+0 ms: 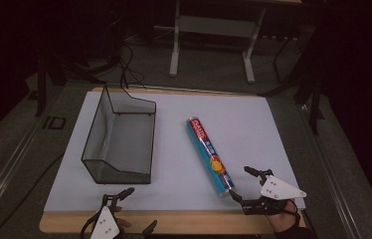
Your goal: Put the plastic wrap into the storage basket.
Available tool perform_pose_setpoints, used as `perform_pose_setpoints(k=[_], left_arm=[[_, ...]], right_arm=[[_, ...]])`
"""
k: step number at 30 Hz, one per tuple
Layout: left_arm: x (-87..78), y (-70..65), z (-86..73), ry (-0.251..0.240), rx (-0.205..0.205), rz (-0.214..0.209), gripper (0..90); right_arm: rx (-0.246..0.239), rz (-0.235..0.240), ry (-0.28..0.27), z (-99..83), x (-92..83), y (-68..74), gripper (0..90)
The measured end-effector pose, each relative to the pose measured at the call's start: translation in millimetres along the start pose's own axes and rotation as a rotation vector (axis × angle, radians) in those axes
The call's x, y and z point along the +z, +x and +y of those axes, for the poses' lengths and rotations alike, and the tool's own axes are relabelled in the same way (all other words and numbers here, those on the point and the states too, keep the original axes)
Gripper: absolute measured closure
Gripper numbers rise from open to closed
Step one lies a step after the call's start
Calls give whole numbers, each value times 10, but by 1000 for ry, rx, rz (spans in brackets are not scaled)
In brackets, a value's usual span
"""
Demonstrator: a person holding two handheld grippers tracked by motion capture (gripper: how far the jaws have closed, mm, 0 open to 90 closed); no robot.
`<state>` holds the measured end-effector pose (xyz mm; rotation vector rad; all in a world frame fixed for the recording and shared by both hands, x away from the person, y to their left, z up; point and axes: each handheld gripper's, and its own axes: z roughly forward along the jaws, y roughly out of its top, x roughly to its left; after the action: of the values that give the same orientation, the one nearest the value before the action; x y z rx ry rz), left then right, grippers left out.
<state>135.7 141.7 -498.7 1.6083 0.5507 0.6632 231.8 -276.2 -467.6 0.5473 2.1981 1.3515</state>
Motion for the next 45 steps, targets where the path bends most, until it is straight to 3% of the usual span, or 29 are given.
perform_pose_setpoints(k=[6, 16, 23, 29, 33, 39, 45], left_arm=[[9, 13, 11, -15, -28, 9, 2], [15, -12, 6, -9, -5, 16, 1], [32, -44, -2, 10, 0, 9, 1], [54, -60, -11, 14, -9, 10, 2], [62, -77, -12, 23, 4, 8, 1], [77, -73, -17, 27, 3, -4, 1], [85, -78, -20, 32, 5, -15, 1]], right_arm=[[18, 18, 23, 4, -20, 13, 150], [-4, 10, 1, 73, -58, 47, 141], [-39, 12, -42, 329, -122, 117, 139], [-39, -1, -50, 476, -96, 73, 134], [-8, -52, -28, 667, -11, -16, 129], [42, -52, -8, 828, 116, -119, 121], [23, -86, 0, 920, 216, -129, 120]])
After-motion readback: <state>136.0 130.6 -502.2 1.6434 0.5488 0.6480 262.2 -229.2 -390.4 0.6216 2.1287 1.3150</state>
